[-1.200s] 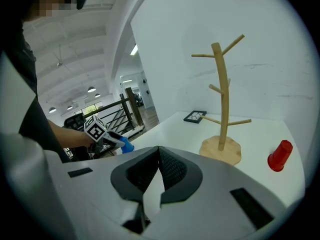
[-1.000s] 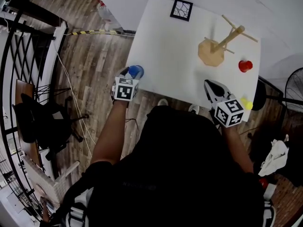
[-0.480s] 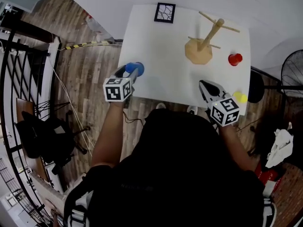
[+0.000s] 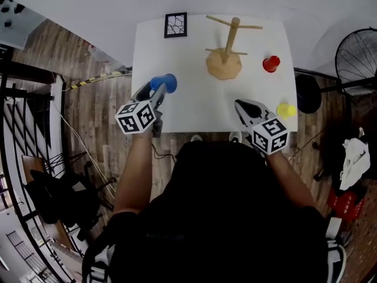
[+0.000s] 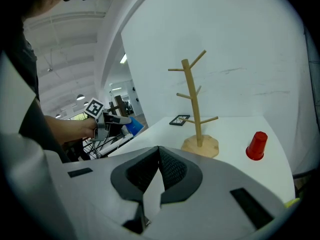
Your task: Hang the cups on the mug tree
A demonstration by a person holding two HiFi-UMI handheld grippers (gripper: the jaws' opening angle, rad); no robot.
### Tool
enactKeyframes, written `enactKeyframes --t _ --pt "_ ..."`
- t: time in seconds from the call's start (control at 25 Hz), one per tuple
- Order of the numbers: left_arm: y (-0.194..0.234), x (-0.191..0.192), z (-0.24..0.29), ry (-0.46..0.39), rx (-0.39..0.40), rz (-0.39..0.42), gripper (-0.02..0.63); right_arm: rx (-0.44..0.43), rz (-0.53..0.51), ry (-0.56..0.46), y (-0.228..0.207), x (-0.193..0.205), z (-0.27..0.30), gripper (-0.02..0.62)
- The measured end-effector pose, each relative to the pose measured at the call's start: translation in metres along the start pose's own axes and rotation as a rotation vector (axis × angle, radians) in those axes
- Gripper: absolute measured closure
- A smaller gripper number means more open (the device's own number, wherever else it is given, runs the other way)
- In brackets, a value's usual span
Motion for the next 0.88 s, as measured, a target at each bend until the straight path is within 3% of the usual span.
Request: enactKeyframes --t 0.28,0.88 --pt "-0.031 -0.021 0.037 -0.031 0.082 -0.027 0.37 0.051 0.013 -0.022 -0.009 0.001 -0.019 0.588" --pt "-0.062 -0.048 0.113 -0.052 0.172 -0.117 0.37 0.181 0.039 -0.051 -0.037 0.002 -0.06 0.588"
Point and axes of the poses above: the fingertips, and each gripper's own axes: z forward along the fingers, y to its left, x out of its underside, the point moved 2 cm from there along -z, backward along the fingers, and after that the axes turned 8 degrees about -y, right-handed, at the moved point
